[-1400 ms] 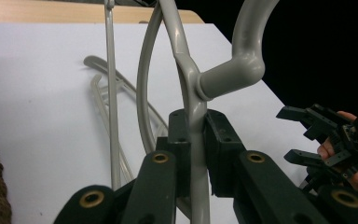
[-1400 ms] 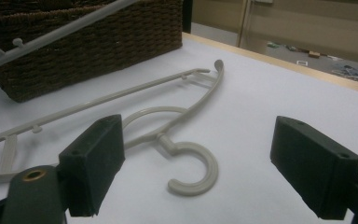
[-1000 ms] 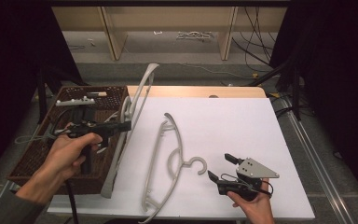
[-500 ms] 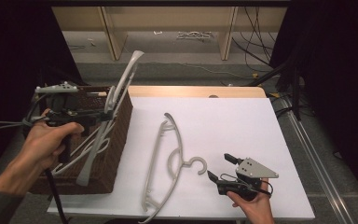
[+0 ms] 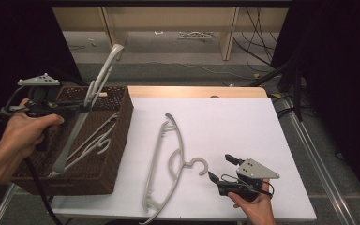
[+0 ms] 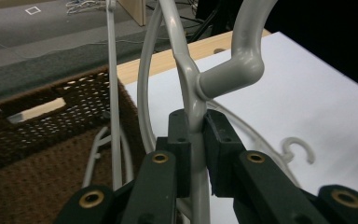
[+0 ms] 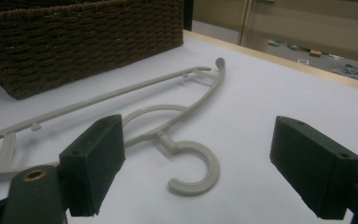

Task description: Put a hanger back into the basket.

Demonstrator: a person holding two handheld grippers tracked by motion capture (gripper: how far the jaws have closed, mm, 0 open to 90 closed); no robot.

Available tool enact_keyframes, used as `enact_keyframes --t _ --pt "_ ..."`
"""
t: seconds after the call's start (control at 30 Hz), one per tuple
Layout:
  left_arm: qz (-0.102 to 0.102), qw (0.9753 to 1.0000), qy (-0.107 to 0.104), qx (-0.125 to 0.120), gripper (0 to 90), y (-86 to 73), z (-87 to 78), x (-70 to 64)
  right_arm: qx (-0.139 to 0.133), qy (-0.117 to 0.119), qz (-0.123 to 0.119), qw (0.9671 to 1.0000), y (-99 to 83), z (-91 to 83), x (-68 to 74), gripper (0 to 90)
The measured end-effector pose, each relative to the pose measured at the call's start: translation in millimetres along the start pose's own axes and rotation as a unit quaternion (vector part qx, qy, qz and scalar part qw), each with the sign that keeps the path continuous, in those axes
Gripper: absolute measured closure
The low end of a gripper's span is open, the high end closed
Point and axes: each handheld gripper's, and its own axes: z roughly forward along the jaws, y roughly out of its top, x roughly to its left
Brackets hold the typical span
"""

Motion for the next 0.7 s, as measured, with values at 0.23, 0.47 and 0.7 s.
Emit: enact_keyframes --t 0.23,0.47,0.7 --pt "0.037 0.9986 0.030 0.022 81.2 -4.8 4.3 18.1 0.008 0.000 0.000 1.0000 0.0 -0.8 -0.1 18.8" --pt "0.069 0.9961 0.027 0.047 81.2 -13.6 9.1 27.9 0.013 0.003 0.009 0.9999 -0.3 -0.5 0.8 18.8" --pt "0.094 0.9933 0.033 0.057 80.9 -28.6 14.8 32.6 0.014 0.002 0.008 0.9999 -0.3 -0.4 0.8 18.8"
